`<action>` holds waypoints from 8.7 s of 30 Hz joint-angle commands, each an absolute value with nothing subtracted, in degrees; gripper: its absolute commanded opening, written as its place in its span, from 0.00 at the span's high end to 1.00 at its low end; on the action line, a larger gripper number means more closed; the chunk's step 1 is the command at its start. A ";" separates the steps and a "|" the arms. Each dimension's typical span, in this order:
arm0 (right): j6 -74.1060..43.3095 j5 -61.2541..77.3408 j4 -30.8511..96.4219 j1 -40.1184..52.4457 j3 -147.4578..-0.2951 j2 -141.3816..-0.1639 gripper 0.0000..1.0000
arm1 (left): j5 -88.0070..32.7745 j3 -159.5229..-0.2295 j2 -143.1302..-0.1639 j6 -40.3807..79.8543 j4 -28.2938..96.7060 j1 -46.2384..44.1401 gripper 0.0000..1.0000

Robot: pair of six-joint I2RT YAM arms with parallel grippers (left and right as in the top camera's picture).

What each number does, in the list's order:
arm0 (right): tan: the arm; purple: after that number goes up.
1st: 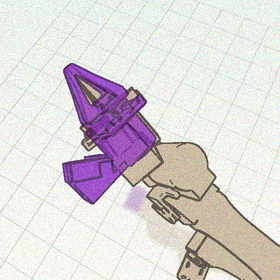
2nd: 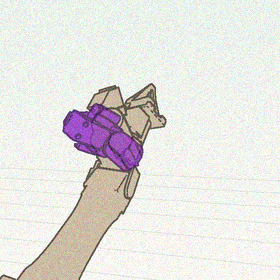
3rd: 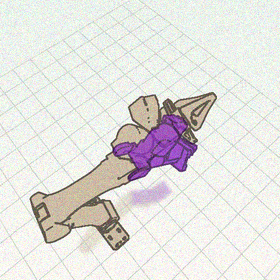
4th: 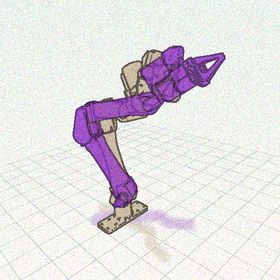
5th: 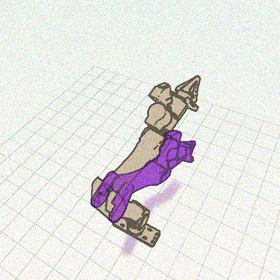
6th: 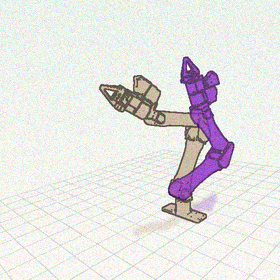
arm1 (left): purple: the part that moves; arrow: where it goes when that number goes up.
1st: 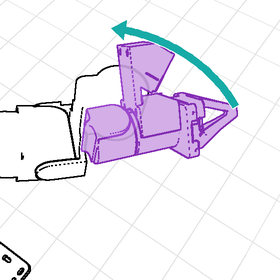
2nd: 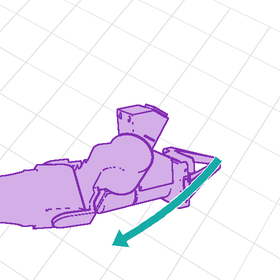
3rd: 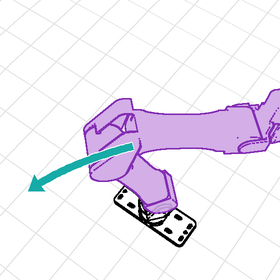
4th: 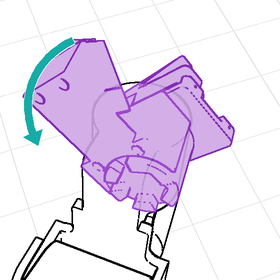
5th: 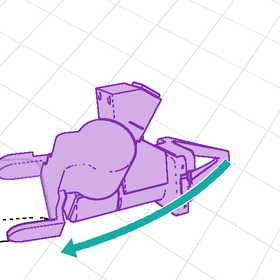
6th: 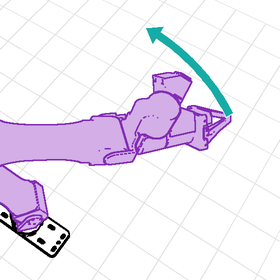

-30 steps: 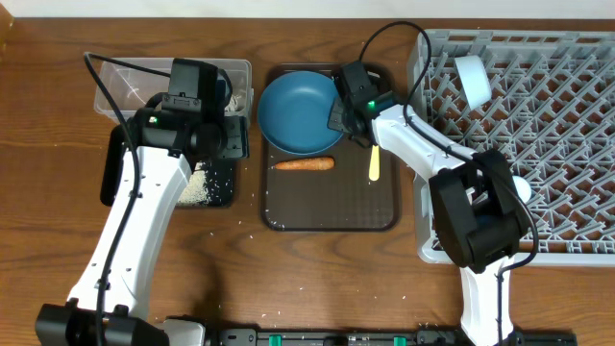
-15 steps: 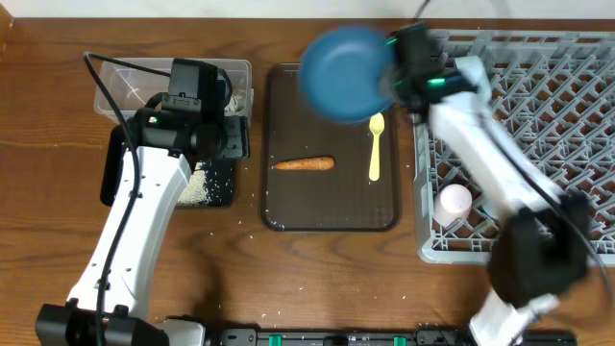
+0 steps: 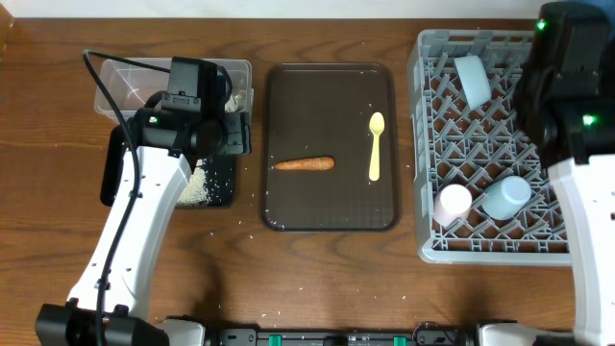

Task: Sort waste into correct bins and load items into the dishwasher rack
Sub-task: 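Carry teal bowl into dish rack and stand it on edge, then reach left gripper to carrot on brown tray and grasp it, then carry carrot with left gripper and drop it on black tray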

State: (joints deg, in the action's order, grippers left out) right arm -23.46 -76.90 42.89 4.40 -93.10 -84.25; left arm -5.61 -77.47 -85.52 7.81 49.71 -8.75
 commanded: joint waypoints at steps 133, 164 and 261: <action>-18.59 17.67 43.64 7.88 -92.05 -94.02 0.17 | -9.39 -77.08 -104.18 25.41 39.66 -20.75 0.40; -18.15 13.47 50.81 7.57 -92.03 -89.56 0.16 | -24.23 -77.10 -115.79 39.72 32.80 -21.52 0.35; -16.67 13.30 53.41 7.57 -92.03 -89.58 0.10 | 11.57 -70.87 -102.48 39.27 43.48 -0.54 0.83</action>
